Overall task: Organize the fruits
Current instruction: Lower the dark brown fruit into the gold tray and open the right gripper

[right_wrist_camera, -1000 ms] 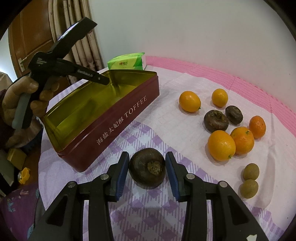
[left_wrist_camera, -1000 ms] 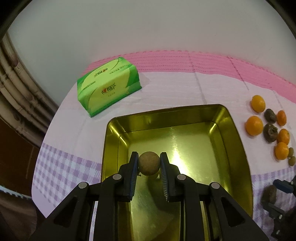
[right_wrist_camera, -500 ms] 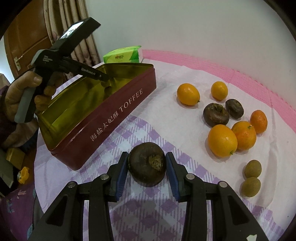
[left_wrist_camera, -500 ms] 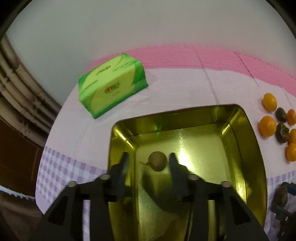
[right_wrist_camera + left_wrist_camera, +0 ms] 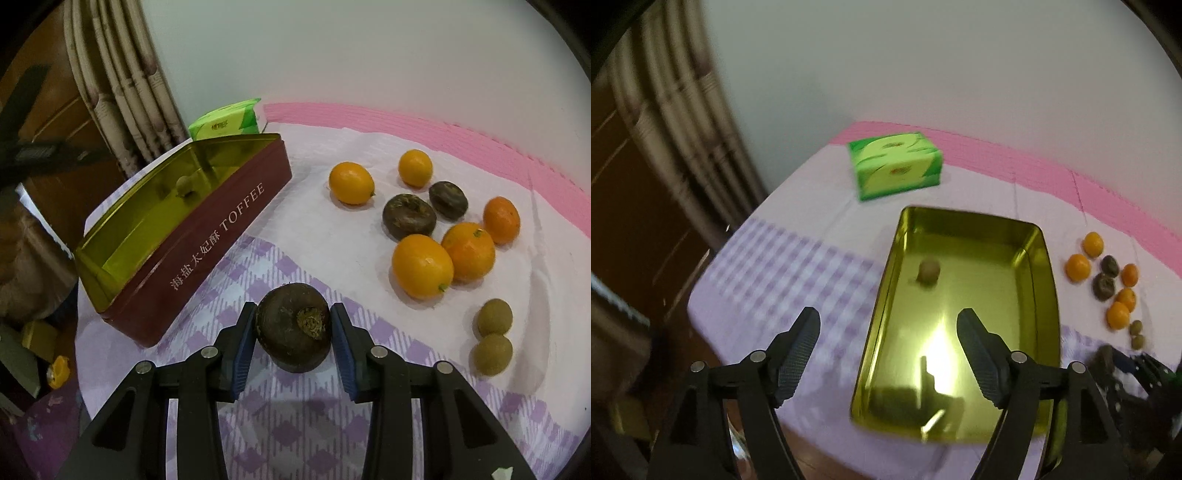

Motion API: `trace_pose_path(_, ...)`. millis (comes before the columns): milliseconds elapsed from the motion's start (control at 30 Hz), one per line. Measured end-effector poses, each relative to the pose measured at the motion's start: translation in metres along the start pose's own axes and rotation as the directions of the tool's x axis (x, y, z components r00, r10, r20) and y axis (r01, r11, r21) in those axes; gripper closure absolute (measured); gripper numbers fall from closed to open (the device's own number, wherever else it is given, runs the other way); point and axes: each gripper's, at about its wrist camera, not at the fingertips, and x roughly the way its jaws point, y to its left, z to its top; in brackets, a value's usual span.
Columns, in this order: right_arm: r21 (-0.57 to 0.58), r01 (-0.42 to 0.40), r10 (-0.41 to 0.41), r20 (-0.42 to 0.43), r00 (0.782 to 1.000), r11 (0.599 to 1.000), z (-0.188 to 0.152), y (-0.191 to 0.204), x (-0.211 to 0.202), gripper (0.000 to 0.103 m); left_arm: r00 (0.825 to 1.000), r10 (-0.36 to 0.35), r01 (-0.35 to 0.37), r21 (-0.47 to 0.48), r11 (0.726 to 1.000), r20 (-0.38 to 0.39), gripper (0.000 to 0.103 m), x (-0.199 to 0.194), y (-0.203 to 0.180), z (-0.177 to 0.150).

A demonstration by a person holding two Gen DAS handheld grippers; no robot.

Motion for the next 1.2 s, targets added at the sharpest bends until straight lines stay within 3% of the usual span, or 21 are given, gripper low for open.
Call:
trace_pose_path(100, 0.016, -0.021, 0.02, 0.033, 0.999, 1.0, 0.01, 0.001, -0.014, 0.067, 1.0, 0.002, -0.002, -0.055, 0.998, 0.008, 0.026, -0.018, 0.008, -0.024)
trace_pose_path(233, -0.015, -0.053, 0.054, 0.074, 0.996, 0.998, 0.038, 0.015, -0.03, 0.067, 0.999, 0.029, -0.027, -0.041, 0.999, 0.046, 0.026, -0.032, 0.006, -0.039)
trace_pose_path(400, -0.071, -0.118, 0.124, 0.083, 0.989, 0.991, 0.079, 0.046, -0.022, 0.067, 0.976, 0.141, -0.134, -0.052, 0.99, 0.167, 0.026, -0.042, 0.011, -0.039)
trace_pose_path(633, -0.14, -0.154, 0.156, 0.004, 0.988, 0.978, 0.118, 0.1, 0.041, 0.066, 0.986, 0.135, -0.131, -0.049, 0.99, 0.099, 0.026, -0.021, 0.021, -0.038)
trace_pose_path(733, -0.159, -0.132, 0.127, -0.042, 0.991, 0.978, 0.124, 0.111, 0.067, 0.066, 0.985, 0.144, -0.141, -0.037, 0.989, 0.096, 0.026, -0.018, 0.019, -0.038)
trace_pose_path(1033, -0.113, -0.061, 0.048, -0.109, 0.993, 0.992, 0.138, 0.104, 0.109, 0.066, 0.989, 0.136, -0.138, 0.029, 0.99, 0.062, 0.023, -0.007, 0.01, -0.038)
trace_pose_path(1200, -0.058, -0.069, 0.063, -0.094, 0.994, 0.996, 0.145, 0.099, 0.115, 0.063, 0.99, 0.14, -0.141, 0.03, 0.99, 0.033, 0.02, 0.0, 0.011, -0.038)
